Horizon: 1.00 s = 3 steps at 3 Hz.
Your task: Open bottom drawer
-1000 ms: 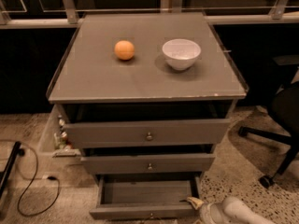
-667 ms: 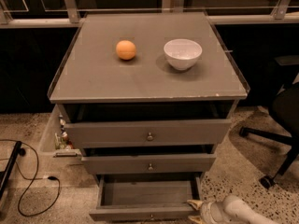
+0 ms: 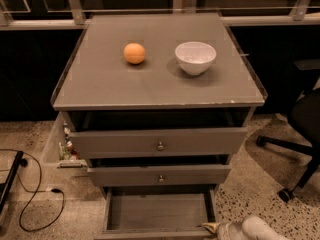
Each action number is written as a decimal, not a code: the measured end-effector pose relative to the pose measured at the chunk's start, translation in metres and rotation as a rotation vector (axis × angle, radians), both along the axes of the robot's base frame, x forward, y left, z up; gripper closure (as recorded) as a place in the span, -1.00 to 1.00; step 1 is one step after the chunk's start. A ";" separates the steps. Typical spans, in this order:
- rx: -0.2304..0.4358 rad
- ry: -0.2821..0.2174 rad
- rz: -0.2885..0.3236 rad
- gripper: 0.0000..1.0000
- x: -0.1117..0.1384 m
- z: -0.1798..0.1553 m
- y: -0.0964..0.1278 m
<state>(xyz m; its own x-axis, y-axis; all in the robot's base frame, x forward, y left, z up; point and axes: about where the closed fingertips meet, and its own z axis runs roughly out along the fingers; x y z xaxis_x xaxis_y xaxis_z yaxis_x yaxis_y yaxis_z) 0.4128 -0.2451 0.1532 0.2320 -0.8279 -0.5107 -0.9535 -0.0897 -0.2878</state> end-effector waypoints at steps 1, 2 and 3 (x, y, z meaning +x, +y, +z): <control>0.000 0.000 0.000 1.00 -0.002 0.001 0.000; 0.001 0.002 -0.005 1.00 -0.016 0.001 -0.002; 0.001 0.002 -0.005 0.67 -0.016 0.001 -0.001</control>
Offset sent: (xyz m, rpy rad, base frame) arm -0.2991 -0.0704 0.0332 0.0052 0.0248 -0.1034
